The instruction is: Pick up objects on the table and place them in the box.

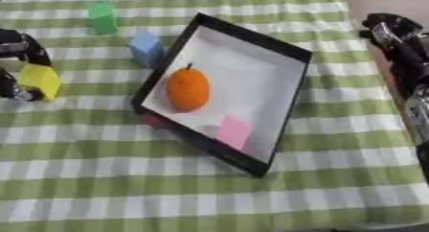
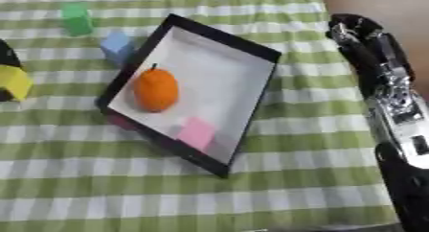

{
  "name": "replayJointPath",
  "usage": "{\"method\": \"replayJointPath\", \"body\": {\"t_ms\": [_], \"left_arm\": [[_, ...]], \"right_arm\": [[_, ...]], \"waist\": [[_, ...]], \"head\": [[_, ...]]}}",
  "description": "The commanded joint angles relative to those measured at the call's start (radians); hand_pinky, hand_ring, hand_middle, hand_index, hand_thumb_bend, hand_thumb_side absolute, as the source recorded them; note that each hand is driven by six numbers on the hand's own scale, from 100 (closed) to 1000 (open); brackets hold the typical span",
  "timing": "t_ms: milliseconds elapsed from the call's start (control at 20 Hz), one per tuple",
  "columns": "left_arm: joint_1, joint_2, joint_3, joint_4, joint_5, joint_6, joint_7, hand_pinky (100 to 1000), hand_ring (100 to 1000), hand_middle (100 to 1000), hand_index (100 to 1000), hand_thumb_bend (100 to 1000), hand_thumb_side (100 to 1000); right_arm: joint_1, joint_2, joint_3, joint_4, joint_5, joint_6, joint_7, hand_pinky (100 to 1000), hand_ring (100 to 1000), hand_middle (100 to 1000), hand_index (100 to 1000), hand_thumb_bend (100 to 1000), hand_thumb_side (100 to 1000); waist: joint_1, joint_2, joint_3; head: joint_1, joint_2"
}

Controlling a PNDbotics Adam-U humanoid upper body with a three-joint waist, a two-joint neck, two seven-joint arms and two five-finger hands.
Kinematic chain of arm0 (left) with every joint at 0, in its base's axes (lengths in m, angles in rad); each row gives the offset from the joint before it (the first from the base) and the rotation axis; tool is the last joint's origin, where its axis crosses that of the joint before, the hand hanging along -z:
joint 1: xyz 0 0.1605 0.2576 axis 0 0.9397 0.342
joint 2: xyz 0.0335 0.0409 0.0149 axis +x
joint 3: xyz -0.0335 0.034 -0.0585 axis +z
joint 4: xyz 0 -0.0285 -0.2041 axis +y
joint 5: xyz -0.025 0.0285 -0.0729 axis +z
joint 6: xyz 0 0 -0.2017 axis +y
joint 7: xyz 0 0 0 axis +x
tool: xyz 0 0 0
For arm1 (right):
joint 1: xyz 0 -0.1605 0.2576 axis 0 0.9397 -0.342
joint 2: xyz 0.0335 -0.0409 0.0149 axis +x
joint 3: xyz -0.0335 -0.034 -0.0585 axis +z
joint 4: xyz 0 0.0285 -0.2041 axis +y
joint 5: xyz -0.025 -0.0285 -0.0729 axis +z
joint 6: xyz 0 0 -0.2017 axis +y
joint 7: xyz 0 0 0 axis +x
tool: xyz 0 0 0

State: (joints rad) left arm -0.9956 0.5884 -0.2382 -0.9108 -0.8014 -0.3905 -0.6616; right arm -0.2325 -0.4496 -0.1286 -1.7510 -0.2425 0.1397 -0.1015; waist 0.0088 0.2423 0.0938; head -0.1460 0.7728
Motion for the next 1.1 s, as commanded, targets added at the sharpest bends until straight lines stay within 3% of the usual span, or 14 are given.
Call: {"method": "replayJointPath", "body": {"t_ms": [50,300,500,800,1100], "left_arm": [[-0.033,0.024,0.024,-0.07,0.025,0.011,0.024,733,646,529,571,314,100],[-0.071,0.004,0.026,-0.185,0.099,0.032,0.038,733,637,523,567,307,100],[-0.105,-0.034,-0.007,-0.266,0.148,0.043,0.008,732,636,523,567,308,100],[-0.173,-0.177,-0.053,-0.322,0.168,0.048,-0.042,731,632,527,572,314,100],[-0.198,-0.323,-0.094,-0.305,0.082,0.035,-0.064,727,641,545,589,368,100]], "right_arm": [[-0.006,-0.018,-0.009,-0.012,-0.003,-0.003,0.004,970,777,726,742,111,465],[-0.004,-0.02,-0.009,-0.011,-0.005,-0.004,0.005,970,777,727,742,109,465],[-0.004,-0.022,-0.008,-0.01,-0.005,-0.003,0.007,971,777,727,743,108,469],[-0.015,-0.019,-0.005,-0.01,-0.01,-0.003,0.01,971,778,728,744,104,465],[-0.036,-0.021,-0.001,-0.015,-0.02,-0.003,0.008,970,779,729,745,105,460]], "waist": [[-0.01,-0.012,0.001],[-0.007,-0.019,0.006],[-0.005,-0.023,0.005],[-0.004,-0.028,-0.009],[0.001,-0.029,-0.028]], "head": [[-0.011,-0.003],[-0.042,-0.003],[-0.047,-0.003],[-0.028,-0.003],[-0.016,-0.003]]}}
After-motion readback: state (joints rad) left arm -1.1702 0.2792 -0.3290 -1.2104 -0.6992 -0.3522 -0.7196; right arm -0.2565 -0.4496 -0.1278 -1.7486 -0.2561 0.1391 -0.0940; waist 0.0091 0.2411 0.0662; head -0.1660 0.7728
